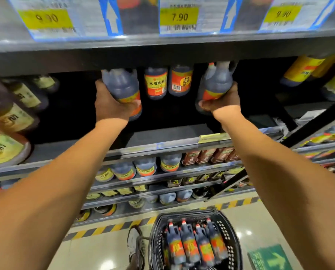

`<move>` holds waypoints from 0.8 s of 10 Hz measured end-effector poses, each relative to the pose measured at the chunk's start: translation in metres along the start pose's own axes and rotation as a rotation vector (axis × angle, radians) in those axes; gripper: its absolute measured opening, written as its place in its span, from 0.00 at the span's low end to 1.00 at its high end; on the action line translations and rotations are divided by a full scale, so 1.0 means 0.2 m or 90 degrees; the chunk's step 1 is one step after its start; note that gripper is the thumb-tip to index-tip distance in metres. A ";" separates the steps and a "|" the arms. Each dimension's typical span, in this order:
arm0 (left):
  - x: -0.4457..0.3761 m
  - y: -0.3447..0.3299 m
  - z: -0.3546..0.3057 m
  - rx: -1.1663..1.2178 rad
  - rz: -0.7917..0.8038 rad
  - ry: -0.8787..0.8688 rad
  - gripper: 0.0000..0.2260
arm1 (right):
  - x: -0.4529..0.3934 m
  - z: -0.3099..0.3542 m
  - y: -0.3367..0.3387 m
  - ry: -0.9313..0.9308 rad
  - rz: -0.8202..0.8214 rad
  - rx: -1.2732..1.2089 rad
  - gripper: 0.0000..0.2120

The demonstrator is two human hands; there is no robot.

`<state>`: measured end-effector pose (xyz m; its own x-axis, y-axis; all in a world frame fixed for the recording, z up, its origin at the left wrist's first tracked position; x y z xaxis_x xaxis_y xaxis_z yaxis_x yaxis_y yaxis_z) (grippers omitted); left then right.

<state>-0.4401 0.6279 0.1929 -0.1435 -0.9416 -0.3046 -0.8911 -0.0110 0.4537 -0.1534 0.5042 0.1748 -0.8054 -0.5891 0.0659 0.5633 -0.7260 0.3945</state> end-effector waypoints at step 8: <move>-0.27 -0.10 0.11 -0.022 -0.055 -0.046 0.45 | -0.40 0.06 -0.15 0.026 -0.027 0.067 0.45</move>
<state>-0.4242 0.6871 0.1816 -0.0976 -0.9101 -0.4027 -0.8862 -0.1046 0.4513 -0.1071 0.5773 0.1697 -0.8184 -0.5746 0.0104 0.5050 -0.7104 0.4902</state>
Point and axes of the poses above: each hand's wrist, its own x-axis away from the middle knuckle, its own y-axis out of the back of the hand, z = x × y, the point moved 1 cm from there along -x, towards the middle knuckle, and after that the axes turned 9 degrees about -y, right-handed, at the moved point
